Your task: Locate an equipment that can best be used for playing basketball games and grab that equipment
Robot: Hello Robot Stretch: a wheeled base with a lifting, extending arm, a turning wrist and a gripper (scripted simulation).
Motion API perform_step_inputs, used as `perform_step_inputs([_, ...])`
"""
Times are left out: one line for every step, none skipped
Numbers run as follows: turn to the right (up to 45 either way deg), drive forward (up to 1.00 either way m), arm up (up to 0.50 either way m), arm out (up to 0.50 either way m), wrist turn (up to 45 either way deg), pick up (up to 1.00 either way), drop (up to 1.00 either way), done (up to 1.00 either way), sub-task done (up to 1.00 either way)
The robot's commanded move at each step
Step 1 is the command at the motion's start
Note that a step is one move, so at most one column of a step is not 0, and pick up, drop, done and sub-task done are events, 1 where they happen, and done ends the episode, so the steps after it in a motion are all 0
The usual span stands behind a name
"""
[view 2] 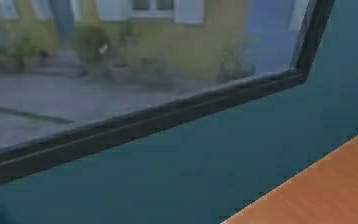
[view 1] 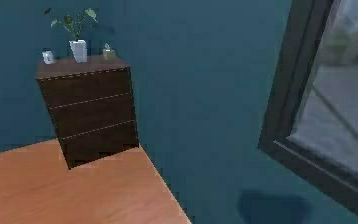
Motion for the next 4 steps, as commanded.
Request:
perform_step_inputs([-45.0,0.00,0.00,0.00,0.0,0.00,0.00,0.00,0.00])
perform_step_inputs([-45.0,0.00,0.00,0.00,0.0,0.00,0.00,0.00,0.00])
perform_step_inputs([-45.0,0.00,0.00,0.00,0.0,0.00,0.00,0.00,0.00])
perform_step_inputs([-9.0,0.00,0.00,0.00,0.0,0.00,0.00,0.00,0.00])
